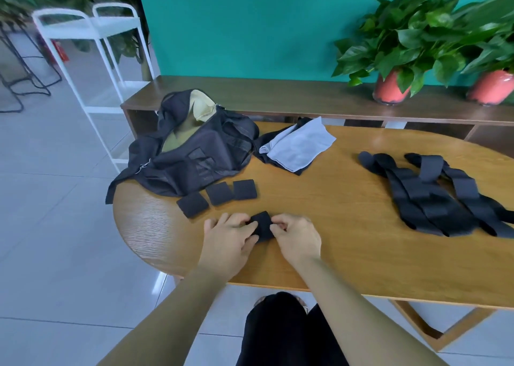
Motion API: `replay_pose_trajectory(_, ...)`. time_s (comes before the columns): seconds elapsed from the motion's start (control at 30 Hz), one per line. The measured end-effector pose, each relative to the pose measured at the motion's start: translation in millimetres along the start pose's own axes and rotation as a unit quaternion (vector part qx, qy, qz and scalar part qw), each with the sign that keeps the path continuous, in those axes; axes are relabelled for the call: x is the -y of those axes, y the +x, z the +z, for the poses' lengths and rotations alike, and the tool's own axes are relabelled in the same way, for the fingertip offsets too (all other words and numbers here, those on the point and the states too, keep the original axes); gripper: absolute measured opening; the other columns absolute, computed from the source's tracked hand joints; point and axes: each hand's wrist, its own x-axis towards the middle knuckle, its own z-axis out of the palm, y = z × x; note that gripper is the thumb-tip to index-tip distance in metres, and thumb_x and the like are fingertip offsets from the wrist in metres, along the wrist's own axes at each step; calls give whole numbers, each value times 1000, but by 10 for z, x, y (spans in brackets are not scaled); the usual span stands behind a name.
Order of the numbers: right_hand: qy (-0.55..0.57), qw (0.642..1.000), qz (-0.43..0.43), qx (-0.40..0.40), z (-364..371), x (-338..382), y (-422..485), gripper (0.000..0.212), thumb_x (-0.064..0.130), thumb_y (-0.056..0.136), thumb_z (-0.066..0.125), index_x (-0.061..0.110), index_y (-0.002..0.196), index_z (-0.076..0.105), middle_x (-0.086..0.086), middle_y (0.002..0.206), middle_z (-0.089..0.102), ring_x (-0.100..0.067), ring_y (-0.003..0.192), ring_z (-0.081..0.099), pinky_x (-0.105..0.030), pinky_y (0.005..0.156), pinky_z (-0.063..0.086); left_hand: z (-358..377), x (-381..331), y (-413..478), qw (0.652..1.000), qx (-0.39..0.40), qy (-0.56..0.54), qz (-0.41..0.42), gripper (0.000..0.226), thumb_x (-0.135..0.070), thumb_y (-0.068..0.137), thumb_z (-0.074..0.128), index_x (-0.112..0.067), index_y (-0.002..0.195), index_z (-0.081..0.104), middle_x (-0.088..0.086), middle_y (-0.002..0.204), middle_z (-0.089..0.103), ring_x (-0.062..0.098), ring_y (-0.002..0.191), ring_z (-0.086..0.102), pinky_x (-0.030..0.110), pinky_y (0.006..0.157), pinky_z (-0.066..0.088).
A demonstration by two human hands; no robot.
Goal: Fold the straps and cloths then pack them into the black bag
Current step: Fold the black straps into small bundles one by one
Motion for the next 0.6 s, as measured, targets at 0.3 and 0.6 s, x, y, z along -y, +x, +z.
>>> replay_pose_trajectory(0.3,-23,998,-58,17,561,613,57,22,34,93,54,30,110,69,8,111,66,-17,112,44,-33,91,40,-102,631,-304,995,-44,49,-81,26,-25,74,78,-27,100,73,-4,109,68,24,103,59,46,83,35)
replay_pose_trajectory(0.6,18,998,-50,24,589,646,120,24,28,96,51,31,111,69,8,114,67,-19,114,46,-35,97,39,-206,684,-213,995,-31,66,-66,27,-29,81,71,-29,108,70,-4,117,65,24,112,55,41,86,24)
